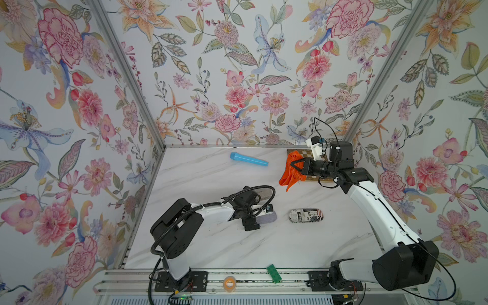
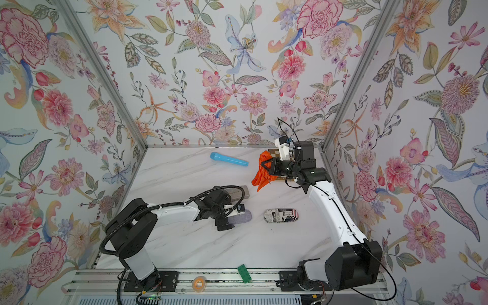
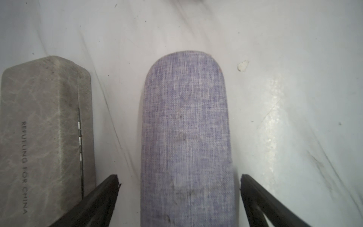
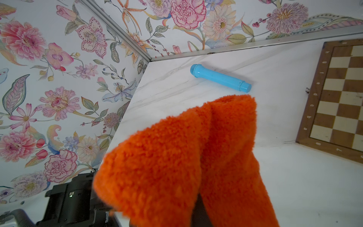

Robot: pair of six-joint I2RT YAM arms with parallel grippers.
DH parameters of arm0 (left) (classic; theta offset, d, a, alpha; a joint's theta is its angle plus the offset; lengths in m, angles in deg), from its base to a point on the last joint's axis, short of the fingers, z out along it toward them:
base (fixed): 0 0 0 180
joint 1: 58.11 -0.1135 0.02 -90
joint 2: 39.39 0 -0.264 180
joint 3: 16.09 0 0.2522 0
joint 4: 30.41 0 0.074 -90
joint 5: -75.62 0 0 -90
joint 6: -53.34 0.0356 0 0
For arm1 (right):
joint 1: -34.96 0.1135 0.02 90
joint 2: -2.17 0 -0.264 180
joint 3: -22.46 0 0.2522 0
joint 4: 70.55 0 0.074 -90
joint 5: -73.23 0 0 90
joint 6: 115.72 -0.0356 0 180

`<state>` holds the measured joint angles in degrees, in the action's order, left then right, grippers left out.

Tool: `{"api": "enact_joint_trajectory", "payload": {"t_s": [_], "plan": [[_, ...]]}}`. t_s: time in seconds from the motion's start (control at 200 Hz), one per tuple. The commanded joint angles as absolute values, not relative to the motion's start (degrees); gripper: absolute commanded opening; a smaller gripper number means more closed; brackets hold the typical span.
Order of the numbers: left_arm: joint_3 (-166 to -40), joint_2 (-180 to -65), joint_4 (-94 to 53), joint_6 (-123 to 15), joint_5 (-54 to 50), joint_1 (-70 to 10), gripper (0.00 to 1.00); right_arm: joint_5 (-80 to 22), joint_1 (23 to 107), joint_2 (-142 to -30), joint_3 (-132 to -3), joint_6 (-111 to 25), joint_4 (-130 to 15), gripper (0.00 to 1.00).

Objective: Wipe the eyeglass case
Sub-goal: Place the eyeglass case at the center of the board.

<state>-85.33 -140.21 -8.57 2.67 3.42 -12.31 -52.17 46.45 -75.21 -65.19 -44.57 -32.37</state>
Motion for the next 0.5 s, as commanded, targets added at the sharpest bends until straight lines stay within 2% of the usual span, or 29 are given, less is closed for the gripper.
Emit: {"api": "enact_joint_trajectory", "payload": {"t_s": [0.0, 0.22, 0.385, 0.495], "plan": [[-87.6, -137.7, -5.7, 2.1, 4.7, -11.6, 0.99, -53.0, 46.1, -74.8, -66.7, -44.6, -33.2, 0.0], [-87.9, -129.5, -2.5, -1.9, 2.5, -11.7, 0.99, -52.2, 45.8, -73.9, -66.6, -43.9, -31.3, 0.0], [-88.4, -121.6, -8.0, -15.8, -11.7, -12.2, 0.99, -51.0, 45.7, -73.0, -66.6, -43.6, -29.1, 0.0], [-86.1, -117.0, -13.5, -22.3, -15.8, -12.8, 0.99, -49.7, 45.7, -71.8, -65.3, -42.9, -28.1, 0.0]]}}
